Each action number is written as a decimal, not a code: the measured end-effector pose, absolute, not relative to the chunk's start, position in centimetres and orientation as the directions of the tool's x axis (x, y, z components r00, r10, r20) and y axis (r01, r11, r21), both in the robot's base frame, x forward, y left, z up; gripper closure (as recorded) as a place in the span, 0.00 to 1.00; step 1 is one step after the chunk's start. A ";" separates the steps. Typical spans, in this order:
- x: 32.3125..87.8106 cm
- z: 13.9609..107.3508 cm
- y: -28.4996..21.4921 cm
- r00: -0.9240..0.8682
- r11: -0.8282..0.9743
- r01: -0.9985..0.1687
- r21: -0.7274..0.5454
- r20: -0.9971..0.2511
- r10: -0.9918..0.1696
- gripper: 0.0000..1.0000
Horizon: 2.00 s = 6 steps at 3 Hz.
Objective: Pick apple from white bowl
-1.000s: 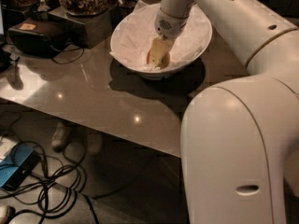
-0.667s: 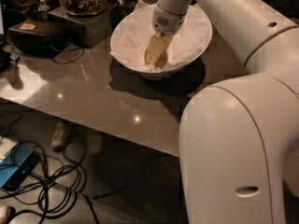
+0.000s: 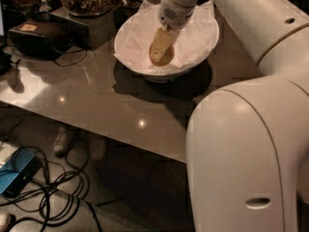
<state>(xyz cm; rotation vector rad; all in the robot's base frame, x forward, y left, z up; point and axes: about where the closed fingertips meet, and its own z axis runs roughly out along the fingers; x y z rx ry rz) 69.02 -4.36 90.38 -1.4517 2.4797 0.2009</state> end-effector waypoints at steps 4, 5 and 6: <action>67.9 98.6 -1.4 -0.400 0.438 -0.899 0.028 -0.463 -0.791 1.00; 67.4 101.9 -0.6 -0.372 0.438 -0.899 -0.020 -0.494 -0.786 1.00; 67.0 104.4 -0.2 -0.351 0.443 -0.894 -0.071 -0.505 -0.789 1.00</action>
Offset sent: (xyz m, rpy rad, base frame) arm -0.0176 0.0085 0.0710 0.1651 0.0529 0.0843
